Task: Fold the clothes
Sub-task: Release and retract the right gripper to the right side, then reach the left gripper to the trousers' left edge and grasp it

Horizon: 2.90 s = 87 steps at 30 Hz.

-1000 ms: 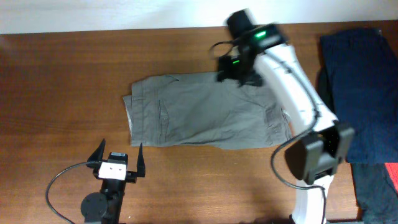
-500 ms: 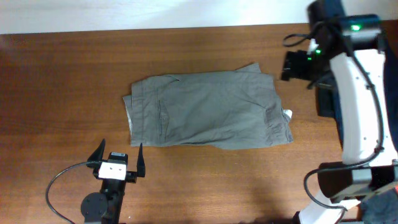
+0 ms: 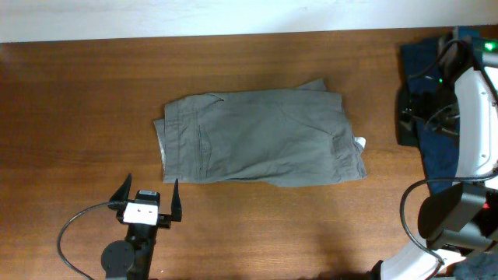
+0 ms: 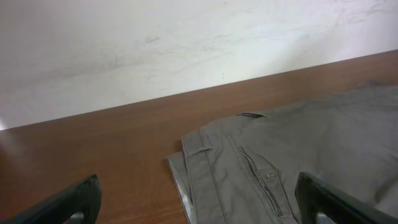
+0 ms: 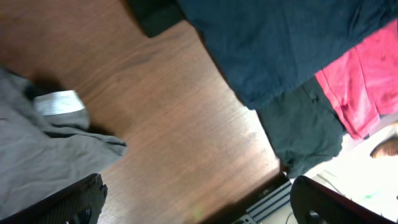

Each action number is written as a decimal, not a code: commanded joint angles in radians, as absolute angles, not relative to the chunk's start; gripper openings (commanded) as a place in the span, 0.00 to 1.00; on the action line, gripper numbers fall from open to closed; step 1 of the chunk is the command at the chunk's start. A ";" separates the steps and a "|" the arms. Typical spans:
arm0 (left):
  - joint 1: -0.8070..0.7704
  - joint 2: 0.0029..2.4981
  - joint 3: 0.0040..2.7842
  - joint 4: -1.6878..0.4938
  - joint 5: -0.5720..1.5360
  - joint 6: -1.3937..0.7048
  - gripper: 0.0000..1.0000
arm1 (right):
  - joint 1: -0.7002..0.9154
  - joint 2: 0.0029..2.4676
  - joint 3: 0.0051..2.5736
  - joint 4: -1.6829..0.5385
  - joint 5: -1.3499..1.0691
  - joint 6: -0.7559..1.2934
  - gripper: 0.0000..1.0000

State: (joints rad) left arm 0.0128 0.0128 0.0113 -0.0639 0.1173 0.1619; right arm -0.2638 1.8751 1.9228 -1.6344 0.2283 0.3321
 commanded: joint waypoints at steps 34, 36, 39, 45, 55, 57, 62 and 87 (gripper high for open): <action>0.016 0.993 0.996 -0.494 0.546 0.241 0.99 | -0.289 1.876 1.911 -1.630 0.255 0.329 0.99; 0.016 1.088 1.076 -0.539 0.546 0.231 0.99 | -0.289 1.876 1.911 -1.630 0.255 0.329 0.99; 0.016 1.242 1.197 -0.609 0.545 0.125 0.99 | -0.289 1.876 1.911 -1.629 0.255 0.329 0.99; 0.026 1.482 1.314 -0.712 0.553 0.121 0.99 | -0.289 1.876 1.911 -1.630 0.255 0.329 0.99; 0.208 1.718 1.314 -0.728 0.520 -0.038 0.99 | -0.289 1.876 1.911 -1.629 0.255 0.329 0.99; 0.231 1.754 1.314 -0.729 0.575 -0.031 0.99 | -0.289 1.876 1.911 -1.630 0.255 0.329 0.99; 0.238 1.872 1.314 -0.735 0.652 0.015 0.99 | -0.289 1.876 1.911 -1.630 0.255 0.329 0.99; 0.234 2.050 1.313 -0.749 0.629 0.015 0.99 | -0.289 1.876 1.911 -1.630 0.255 0.329 0.99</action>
